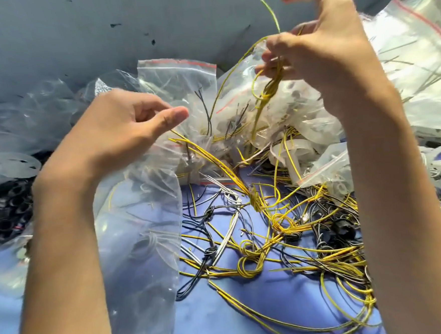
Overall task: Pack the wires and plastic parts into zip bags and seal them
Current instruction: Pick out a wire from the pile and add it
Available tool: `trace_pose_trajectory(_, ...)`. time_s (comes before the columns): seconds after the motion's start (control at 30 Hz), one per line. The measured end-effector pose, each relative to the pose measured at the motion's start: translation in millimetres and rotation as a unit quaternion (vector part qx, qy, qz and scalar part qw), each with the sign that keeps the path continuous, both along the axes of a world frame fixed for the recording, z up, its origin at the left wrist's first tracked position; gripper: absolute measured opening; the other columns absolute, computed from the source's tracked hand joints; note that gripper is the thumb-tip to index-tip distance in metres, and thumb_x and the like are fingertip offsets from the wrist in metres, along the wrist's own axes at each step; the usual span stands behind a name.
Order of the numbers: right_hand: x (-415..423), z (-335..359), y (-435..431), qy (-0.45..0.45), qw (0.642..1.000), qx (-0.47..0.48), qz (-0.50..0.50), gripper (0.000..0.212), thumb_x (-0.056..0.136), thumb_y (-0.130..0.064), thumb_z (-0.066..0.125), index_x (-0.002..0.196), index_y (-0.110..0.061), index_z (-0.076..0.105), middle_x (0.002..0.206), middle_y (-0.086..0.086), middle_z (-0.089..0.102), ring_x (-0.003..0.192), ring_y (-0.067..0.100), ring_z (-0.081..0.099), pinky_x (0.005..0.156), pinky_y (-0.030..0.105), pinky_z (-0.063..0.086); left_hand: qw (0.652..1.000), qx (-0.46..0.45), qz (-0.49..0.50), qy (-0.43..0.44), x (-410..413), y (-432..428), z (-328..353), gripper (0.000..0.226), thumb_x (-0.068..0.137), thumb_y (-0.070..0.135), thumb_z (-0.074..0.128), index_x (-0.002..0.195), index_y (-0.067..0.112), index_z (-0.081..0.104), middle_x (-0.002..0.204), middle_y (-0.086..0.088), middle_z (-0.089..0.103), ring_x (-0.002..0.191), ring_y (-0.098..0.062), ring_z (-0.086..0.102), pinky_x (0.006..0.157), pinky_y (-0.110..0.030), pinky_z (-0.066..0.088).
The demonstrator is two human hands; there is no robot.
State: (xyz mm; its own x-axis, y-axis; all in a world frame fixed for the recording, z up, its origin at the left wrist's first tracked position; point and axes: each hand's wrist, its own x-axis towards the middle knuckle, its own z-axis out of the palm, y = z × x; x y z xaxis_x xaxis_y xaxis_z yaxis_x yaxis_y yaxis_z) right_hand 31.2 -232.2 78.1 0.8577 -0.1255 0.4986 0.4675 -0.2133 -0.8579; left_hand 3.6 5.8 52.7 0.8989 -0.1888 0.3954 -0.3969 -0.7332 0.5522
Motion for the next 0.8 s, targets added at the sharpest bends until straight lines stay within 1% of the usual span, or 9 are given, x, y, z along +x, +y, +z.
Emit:
trace_pose_trajectory(0.1, -6.4, 4.1, 13.2, -0.007, 1.0, -0.007, 0.01, 0.026, 0.078, 0.003, 0.055, 0.089, -0.02, 0.062, 0.063, 0.004, 0.06, 0.06, 0.016, 0.068, 0.065, 0.038, 0.061, 0.999, 0.014, -0.047, -0.019, -8.1, -24.5, 7.3, 0.069, 0.076, 0.073, 0.048, 0.083, 0.008, 0.069, 0.065, -0.017, 0.058, 0.06, -0.006, 0.042, 0.056, -0.027, 0.036)
trace_pose_trajectory(0.2, -11.3, 5.1, 28.9, -0.011, 0.998, -0.051, 0.02, 0.019, 0.08, -0.004, 0.058, 0.071, -0.019, 0.065, 0.063, 0.006, 0.066, 0.06, 0.015, 0.069, 0.069, 0.04, 0.06, 0.996, 0.003, -0.085, -0.033, -15.7, -48.4, 8.9, 0.048, 0.078, 0.063, 0.055, 0.064, 0.019, 0.065, 0.049, 0.003, 0.037, 0.048, -0.004, 0.028, 0.044, -0.02, 0.021)
trace_pose_trajectory(0.3, -13.2, 4.7, 38.3, -0.014, 0.996, -0.082, 0.033, 0.017, 0.08, -0.009, 0.06, 0.068, -0.02, 0.063, 0.066, 0.007, 0.068, 0.064, 0.015, 0.071, 0.074, 0.043, 0.059, 0.993, 0.039, -0.099, -0.053, -18.0, -60.7, 9.1, 0.044, 0.083, 0.047, 0.06, 0.047, 0.024, 0.05, 0.043, -0.001, 0.026, 0.044, -0.01, 0.024, 0.043, -0.02, 0.017)
trace_pose_trajectory(0.4, -9.4, 5.3, 38.9, -0.006, 0.989, -0.142, 0.04, 0.005, 0.08, -0.026, 0.063, 0.08, -0.021, 0.064, 0.082, 0.004, 0.067, 0.085, 0.021, 0.069, 0.084, 0.043, 0.054, 0.995, 0.028, -0.088, -0.044, -15.0, -57.1, 9.5, 0.033, 0.084, 0.034, 0.048, 0.064, 0.019, 0.069, 0.042, 0.0, 0.038, 0.041, -0.006, 0.036, 0.043, -0.014, 0.023)
trace_pose_trajectory(0.57, -4.9, -6.5, 40.8, -0.001, 0.964, -0.254, -0.078, 0.038, 0.088, -0.051, 0.055, 0.121, -0.031, 0.056, 0.132, 0.003, 0.034, 0.128, 0.02, 0.035, 0.108, 0.026, 0.029, 0.996, -0.044, -0.075, -0.017, -8.5, -44.0, 6.8, 0.039, 0.088, 0.038, 0.042, 0.068, 0.021, 0.071, 0.046, -0.002, 0.032, 0.042, -0.008, 0.03, 0.048, -0.024, 0.025)
trace_pose_trajectory(0.63, -6.0, -7.5, 43.4, -0.029, 0.957, -0.274, -0.091, 0.041, 0.089, -0.053, 0.053, 0.124, -0.032, 0.054, 0.141, 0.004, 0.029, 0.133, 0.02, 0.029, 0.107, 0.024, 0.025, 0.995, -0.065, -0.069, -0.007, -5.5, -41.5, 4.1, 0.039, 0.088, 0.037, 0.042, 0.066, 0.022, 0.07, 0.04, 0.002, 0.031, 0.039, -0.006, 0.029, 0.046, -0.022, 0.024)
trace_pose_trajectory(0.67, -6.3, -5.9, 43.7, -0.048, 0.954, -0.285, -0.08, 0.038, 0.091, -0.052, 0.052, 0.122, -0.03, 0.058, 0.138, 0.003, 0.036, 0.131, 0.017, 0.034, 0.104, 0.021, 0.028, 0.995, -0.071, -0.068, -0.005, -5.3, -41.1, 3.2, 0.038, 0.089, 0.037, 0.041, 0.067, 0.023, 0.069, 0.038, 0.003, 0.032, 0.038, -0.006, 0.029, 0.045, -0.019, 0.023)
trace_pose_trajectory(0.73, -8.8, -2.5, 43.7, -0.078, 0.949, -0.305, -0.022, 0.032, 0.094, -0.046, 0.05, 0.112, -0.024, 0.066, 0.119, -0.001, 0.056, 0.114, 0.007, 0.051, 0.091, 0.013, 0.036, 0.994, -0.086, -0.064, -0.011, -4.9, -39.8, 3.1, 0.037, 0.092, 0.035, 0.041, 0.069, 0.024, 0.068, 0.037, 0.005, 0.032, 0.037, -0.006, 0.028, 0.043, -0.018, 0.022)
trace_pose_trajectory(0.8, -14.0, -1.5, 44.6, -0.085, 0.945, -0.312, 0.042, 0.031, 0.096, -0.04, 0.051, 0.11, -0.018, 0.067, 0.101, -0.008, 0.063, 0.098, -0.003, 0.057, 0.077, 0.005, 0.037, 0.991, -0.123, -0.058, -0.019, -3.6, -38.2, 3.2, 0.038, 0.097, 0.026, 0.042, 0.07, 0.02, 0.068, 0.037, 0.006, 0.031, 0.038, -0.006, 0.025, 0.042, -0.018, 0.02)
